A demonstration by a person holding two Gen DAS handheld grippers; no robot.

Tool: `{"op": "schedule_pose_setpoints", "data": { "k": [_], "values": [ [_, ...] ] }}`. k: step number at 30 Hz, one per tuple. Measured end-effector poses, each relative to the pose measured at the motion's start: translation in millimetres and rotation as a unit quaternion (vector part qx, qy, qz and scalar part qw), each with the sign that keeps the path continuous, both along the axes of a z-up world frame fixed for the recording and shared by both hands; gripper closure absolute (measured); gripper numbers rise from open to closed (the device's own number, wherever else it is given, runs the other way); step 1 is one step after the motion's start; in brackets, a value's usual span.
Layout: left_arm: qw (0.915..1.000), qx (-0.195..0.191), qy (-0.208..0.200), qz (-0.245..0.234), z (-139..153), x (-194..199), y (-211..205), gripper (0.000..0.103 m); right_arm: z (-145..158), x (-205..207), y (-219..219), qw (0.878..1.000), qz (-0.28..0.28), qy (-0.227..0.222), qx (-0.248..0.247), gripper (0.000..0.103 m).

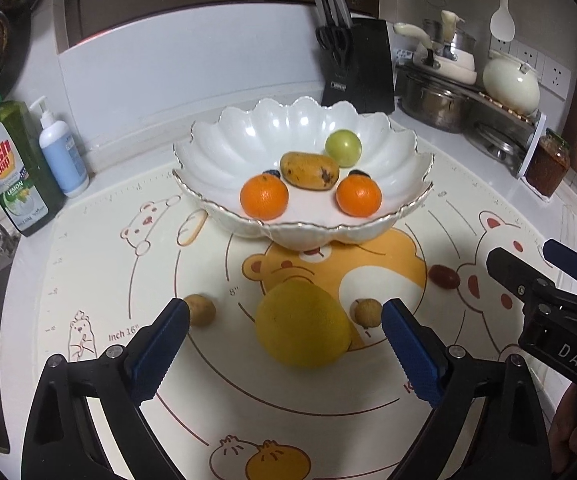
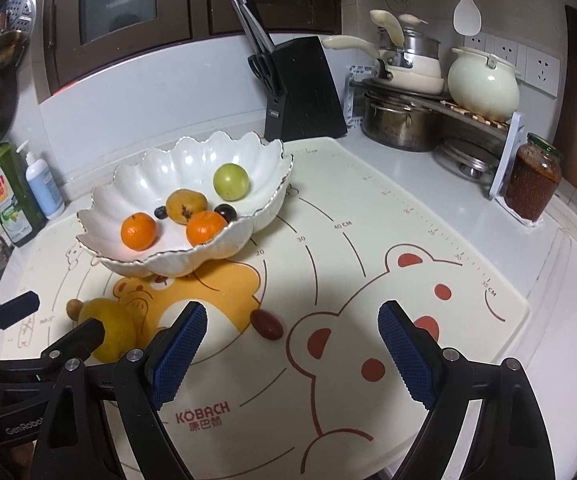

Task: Organize fruits
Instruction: 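Move both open grippers back toward the pomelo and reddish date on the mat, then close the right gripper on the reddish date while the left gripper closes on the yellow pomelo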

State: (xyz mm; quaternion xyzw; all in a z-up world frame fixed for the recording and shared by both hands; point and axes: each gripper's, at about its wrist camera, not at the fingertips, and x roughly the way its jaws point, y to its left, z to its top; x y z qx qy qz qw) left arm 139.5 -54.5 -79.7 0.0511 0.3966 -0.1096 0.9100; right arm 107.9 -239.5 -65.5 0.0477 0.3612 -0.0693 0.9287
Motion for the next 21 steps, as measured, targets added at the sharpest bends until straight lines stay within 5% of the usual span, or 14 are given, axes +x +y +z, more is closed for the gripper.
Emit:
{"op": "schedule_pose_setpoints", "data": {
  "k": [21],
  "values": [
    [0.9991, 0.002, 0.042, -0.008, -38, 12, -6, 0.018, -32, 14, -4, 0.999, 0.002, 0.032, 0.005, 0.015]
  ]
}}
